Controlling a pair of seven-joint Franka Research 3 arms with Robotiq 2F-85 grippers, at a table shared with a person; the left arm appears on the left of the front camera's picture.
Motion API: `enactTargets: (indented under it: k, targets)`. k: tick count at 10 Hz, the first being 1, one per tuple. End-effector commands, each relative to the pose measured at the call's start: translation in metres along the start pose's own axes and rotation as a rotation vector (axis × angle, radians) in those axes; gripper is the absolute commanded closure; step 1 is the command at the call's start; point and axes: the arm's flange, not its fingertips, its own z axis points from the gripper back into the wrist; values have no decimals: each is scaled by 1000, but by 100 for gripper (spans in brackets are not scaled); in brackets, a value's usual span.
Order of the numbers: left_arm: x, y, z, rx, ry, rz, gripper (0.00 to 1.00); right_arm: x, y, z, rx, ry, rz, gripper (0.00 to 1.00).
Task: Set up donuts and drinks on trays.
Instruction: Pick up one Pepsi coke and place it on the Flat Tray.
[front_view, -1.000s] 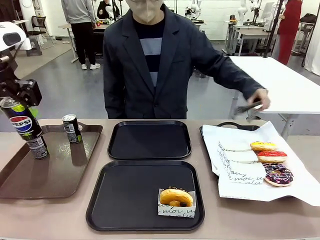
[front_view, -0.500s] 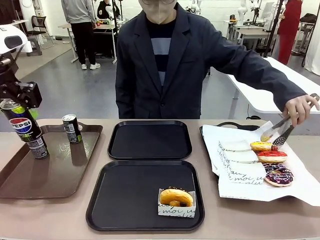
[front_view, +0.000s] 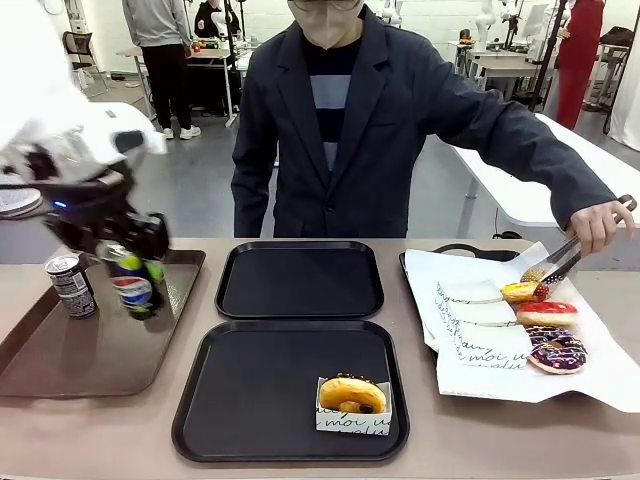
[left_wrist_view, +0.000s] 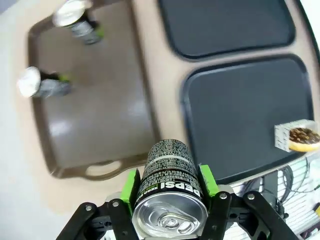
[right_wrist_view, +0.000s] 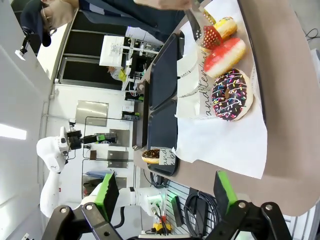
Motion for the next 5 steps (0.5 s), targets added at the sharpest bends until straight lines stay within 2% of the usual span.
enactTargets:
  k: [1, 3, 5]
  targets:
    - [12, -44, -23, -65, 6, -74, 41, 3, 1, -1, 26, -26, 18, 0]
    - [9, -92, -55, -109, 45, -133, 41, 3, 1, -1, 26, -26, 18, 0]
    - [7, -124, -85, -147, 102, -134, 41, 3, 1, -1, 26, -26, 18, 0]
